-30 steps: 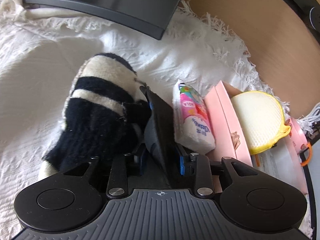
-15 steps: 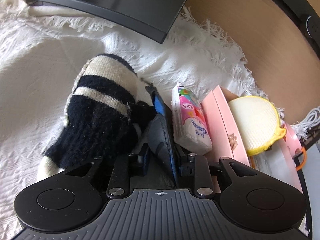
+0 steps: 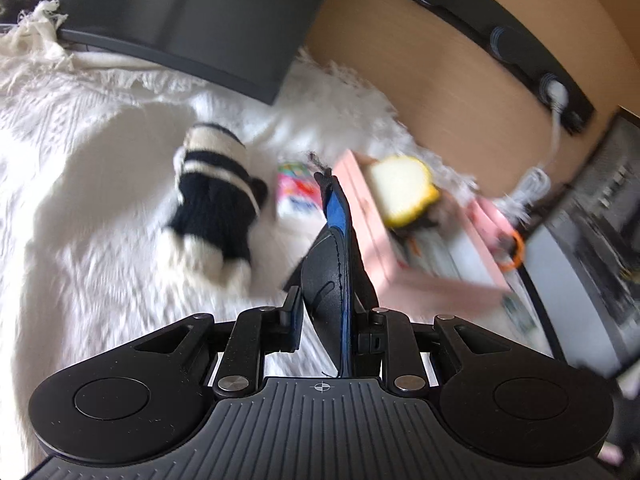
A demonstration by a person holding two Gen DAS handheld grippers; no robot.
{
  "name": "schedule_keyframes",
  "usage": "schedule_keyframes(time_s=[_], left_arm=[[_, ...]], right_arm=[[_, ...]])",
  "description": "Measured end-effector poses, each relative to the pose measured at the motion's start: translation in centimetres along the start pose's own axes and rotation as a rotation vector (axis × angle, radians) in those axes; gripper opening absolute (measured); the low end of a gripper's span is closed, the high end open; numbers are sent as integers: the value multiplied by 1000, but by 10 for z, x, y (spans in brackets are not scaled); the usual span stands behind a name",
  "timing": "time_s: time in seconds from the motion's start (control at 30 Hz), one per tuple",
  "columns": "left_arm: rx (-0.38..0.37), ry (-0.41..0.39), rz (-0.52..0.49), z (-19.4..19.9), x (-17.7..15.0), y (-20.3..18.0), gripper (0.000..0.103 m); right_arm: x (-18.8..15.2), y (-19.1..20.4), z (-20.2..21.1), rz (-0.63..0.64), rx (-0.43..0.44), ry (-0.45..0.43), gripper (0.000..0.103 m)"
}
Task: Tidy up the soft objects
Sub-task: 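Grasp the black ribbon with pink flower with the right tool while the left tool lifts the strap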
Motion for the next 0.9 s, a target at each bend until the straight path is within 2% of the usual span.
schedule_keyframes(time_s=[0.07,0.2,0.37,0.43,0.47,0.5,0.57,0.6,0.67,0.73,0.8,0.87,0.9], left_arm=[[-3,20,-4,9,-12,-3,24],[-5,44,-9,17,-27,-6,25],[20,56,-3,23,-36,1,25],[32,51,10,25,-34,6,25],[37,48,13,26,-33,7,25],[41,45,15,26,-32,8,25],[46,40,22,27,-31,9,25],[47,39,26,27,-31,9,25],[55,45,34,25,-31,11,25],[63,59,38,22,-34,11,25],[61,75,35,20,-37,10,25],[60,81,20,20,-39,8,25],[59,82,14,21,-39,7,25]], right_arm=[[7,-2,-5,5,5,-13,91],[16,-3,-17,41,71,-23,91],[17,-14,-43,31,63,0,91],[12,-20,-54,-17,71,53,87],[11,-18,-54,-35,99,69,82],[10,-11,-48,-42,165,71,82],[12,10,-25,4,280,18,81],[14,17,-13,38,295,-18,81],[18,18,0,70,256,-71,81],[23,10,-4,46,207,-82,81],[25,-3,-20,-15,188,-47,80],[24,-14,-35,-84,202,-10,70],[24,-17,-42,-111,204,9,68]])
Point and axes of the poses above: each gripper's, at about its wrist camera, not at the fingertips, and z roughly against the way its jaws point, y to its left, x to its top, the point moved 8 cm from there along -z, roughly the way its jaws point, and after that the axes turned 14 degrees about z, right-handed, at the moved point
